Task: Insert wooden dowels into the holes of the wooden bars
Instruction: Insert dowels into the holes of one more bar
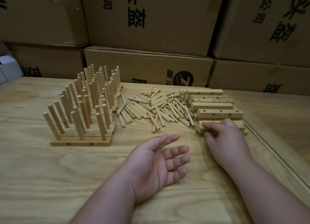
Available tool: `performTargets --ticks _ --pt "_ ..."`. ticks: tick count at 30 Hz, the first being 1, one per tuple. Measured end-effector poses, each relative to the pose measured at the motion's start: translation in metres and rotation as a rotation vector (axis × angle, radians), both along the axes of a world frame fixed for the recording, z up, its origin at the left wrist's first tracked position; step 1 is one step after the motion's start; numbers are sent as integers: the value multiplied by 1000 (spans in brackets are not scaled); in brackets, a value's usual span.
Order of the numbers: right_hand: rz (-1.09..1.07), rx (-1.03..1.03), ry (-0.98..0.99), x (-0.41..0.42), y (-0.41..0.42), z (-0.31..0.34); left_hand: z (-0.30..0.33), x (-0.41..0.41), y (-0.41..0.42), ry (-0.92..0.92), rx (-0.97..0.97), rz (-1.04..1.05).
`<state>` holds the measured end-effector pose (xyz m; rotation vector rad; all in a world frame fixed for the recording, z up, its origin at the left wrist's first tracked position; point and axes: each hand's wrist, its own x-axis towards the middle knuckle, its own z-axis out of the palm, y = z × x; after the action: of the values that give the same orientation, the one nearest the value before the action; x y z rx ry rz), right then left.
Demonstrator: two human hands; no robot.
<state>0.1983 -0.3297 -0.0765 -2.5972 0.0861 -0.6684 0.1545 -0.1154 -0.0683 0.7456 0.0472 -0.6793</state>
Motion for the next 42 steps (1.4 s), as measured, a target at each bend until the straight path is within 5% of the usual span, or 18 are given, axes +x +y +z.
performTargets --ticks 14,19,23,28,31,37,42 --pt "-72 -187 47 -9 9 14 1 0 2 -11 -2 5" --pt "-70 -255 -105 -20 17 27 5 0 10 -166 -154 146" --pt "164 33 -337 -29 26 36 5 3 13 -319 -117 354" --pt "441 718 -96 -33 42 44 -1 -2 -1 -478 208 246" --pt "478 751 -51 -35 52 40 -8 -1 -6 -526 295 190" --pt "403 639 -161 -35 60 12 -9 5 0 -374 259 202" --pt "367 350 -18 -14 67 -9 1 12 9 18 -16 431"
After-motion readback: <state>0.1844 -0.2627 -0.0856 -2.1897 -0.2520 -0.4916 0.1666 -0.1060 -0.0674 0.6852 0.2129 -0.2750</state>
